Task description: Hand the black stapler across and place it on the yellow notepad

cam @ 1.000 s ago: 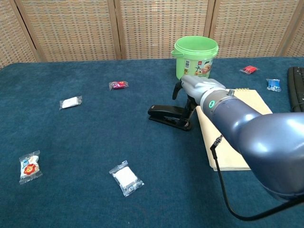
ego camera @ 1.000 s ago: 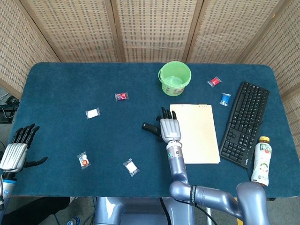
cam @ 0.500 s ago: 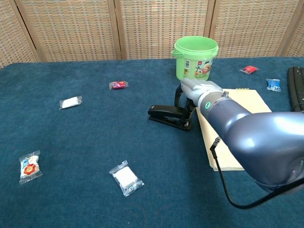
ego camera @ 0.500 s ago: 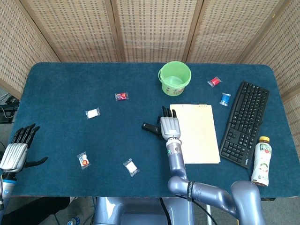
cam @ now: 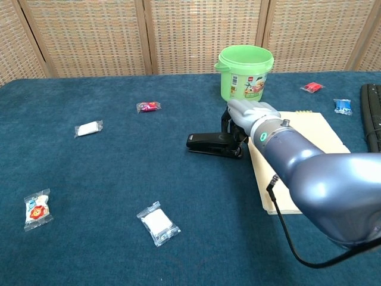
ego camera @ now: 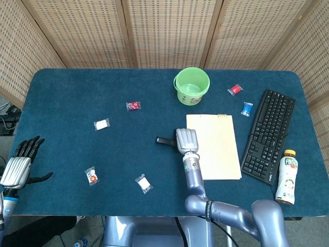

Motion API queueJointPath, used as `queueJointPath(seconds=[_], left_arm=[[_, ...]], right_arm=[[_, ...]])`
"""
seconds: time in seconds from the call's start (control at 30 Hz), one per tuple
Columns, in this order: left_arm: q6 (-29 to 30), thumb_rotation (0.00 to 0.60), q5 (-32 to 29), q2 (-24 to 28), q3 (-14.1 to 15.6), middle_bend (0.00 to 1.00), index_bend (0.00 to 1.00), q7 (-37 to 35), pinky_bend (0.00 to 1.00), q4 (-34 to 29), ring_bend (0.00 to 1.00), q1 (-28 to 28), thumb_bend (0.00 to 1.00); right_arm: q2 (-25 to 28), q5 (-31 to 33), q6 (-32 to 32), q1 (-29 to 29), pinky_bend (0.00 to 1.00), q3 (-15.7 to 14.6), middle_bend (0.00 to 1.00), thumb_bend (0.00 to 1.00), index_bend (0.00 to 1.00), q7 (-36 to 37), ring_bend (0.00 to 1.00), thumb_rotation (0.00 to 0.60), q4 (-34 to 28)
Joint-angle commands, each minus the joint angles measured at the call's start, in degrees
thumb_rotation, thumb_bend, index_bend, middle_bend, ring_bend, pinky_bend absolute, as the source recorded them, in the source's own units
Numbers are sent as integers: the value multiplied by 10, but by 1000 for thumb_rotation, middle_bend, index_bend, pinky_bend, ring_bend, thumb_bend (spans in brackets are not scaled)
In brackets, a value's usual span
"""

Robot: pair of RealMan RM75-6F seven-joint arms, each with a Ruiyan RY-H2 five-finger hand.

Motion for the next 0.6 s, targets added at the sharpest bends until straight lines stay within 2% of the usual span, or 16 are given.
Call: queueJointPath(seconds=[0.03, 0.17, 0.4, 0.6], left_arm=[[0, 600, 1, -1, 0, 0, 0, 1, 0, 0, 0, 0, 184], [-2, 600, 1, -1, 0, 0, 0, 2, 0, 0, 0, 0, 185], [-4, 600, 2, -3, 0, 0, 0, 10, 0, -1, 0, 0, 187], [-5, 600, 3, -6, 1, 0, 0, 14, 0, 1, 0, 0, 188]], right_arm=[[16, -1, 5, -12, 797, -5, 685, 536, 847, -3, 692, 600, -24], [34, 10, 9, -21, 803, 2, 689, 538, 852, -5, 695, 600, -54], [82, 72, 22, -39, 807, 40, 691, 536, 853, -13, 696, 600, -118], [110, 91, 38, -52, 807, 43, 691, 535, 855, -16, 696, 600, -130]])
